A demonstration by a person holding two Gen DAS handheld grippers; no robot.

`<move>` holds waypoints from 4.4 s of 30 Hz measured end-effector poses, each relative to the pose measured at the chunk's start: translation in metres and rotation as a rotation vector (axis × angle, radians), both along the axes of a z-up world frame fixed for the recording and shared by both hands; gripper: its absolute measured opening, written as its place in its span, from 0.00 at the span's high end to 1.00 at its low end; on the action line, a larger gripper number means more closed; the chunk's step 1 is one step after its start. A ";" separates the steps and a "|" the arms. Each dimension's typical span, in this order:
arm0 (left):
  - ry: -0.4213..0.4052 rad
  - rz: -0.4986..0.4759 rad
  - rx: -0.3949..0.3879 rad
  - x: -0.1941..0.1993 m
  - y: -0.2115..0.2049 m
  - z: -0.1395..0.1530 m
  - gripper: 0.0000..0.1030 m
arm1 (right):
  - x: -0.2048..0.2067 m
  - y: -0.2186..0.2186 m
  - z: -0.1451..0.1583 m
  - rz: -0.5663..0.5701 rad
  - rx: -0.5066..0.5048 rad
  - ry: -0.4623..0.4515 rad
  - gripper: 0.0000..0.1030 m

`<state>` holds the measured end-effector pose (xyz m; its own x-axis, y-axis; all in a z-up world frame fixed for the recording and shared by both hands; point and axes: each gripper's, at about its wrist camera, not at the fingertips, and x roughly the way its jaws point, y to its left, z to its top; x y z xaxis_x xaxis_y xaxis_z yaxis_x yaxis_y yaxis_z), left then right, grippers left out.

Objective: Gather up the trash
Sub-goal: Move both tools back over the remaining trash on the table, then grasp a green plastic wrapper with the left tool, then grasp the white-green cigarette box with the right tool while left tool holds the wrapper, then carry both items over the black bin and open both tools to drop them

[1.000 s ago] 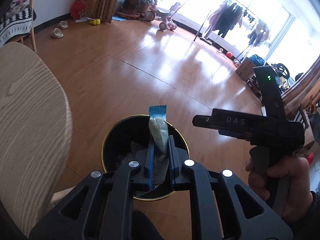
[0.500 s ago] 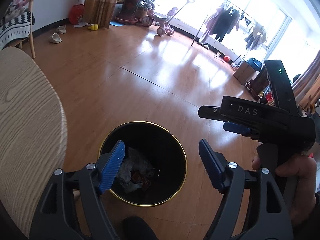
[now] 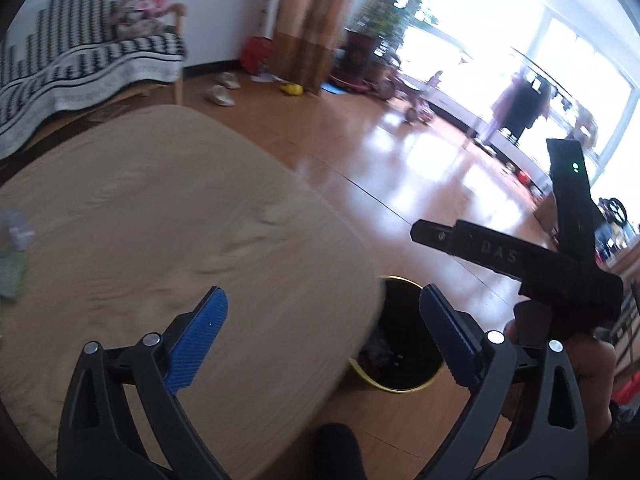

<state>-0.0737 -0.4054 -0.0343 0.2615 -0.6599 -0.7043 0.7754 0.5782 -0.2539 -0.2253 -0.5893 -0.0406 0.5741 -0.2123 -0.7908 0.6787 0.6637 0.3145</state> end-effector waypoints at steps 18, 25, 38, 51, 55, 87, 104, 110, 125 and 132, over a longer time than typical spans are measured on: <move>-0.065 0.584 0.091 0.152 0.328 0.016 0.09 | 0.195 0.243 0.025 0.516 -0.068 -0.036 0.17; -0.006 0.744 0.128 0.190 0.424 -0.012 0.09 | 0.223 0.277 0.010 0.584 -0.094 0.002 0.17; 0.105 0.776 0.115 0.236 0.441 -0.057 0.23 | 0.251 0.303 -0.009 0.635 -0.065 0.031 0.17; 0.130 0.747 0.078 0.240 0.439 -0.054 0.67 | 0.261 0.306 -0.016 0.644 -0.043 0.035 0.17; 0.137 0.800 0.065 0.240 0.453 -0.054 0.66 | 0.261 0.306 -0.016 0.645 -0.044 0.035 0.17; 0.086 0.889 0.095 0.213 0.440 -0.009 0.98 | 0.318 0.339 -0.061 0.864 -0.279 0.157 0.12; 0.075 0.840 0.088 0.208 0.417 0.001 0.98 | 0.328 0.345 -0.050 0.949 -0.234 0.093 0.42; 0.068 0.793 0.059 0.193 0.399 0.011 0.98 | 0.290 0.331 -0.019 0.905 -0.190 0.038 0.43; 0.009 0.441 0.038 0.116 0.227 0.031 0.98 | 0.138 0.191 0.037 0.556 -0.285 0.020 0.42; -0.002 0.181 0.021 0.052 0.105 0.026 0.98 | 0.048 0.095 0.042 0.314 -0.283 0.031 0.42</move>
<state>-0.0221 -0.3004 -0.0085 0.3759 -0.5875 -0.7166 0.6587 0.7133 -0.2393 -0.1770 -0.4942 0.0012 0.6223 -0.2423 -0.7443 0.4360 0.8970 0.0725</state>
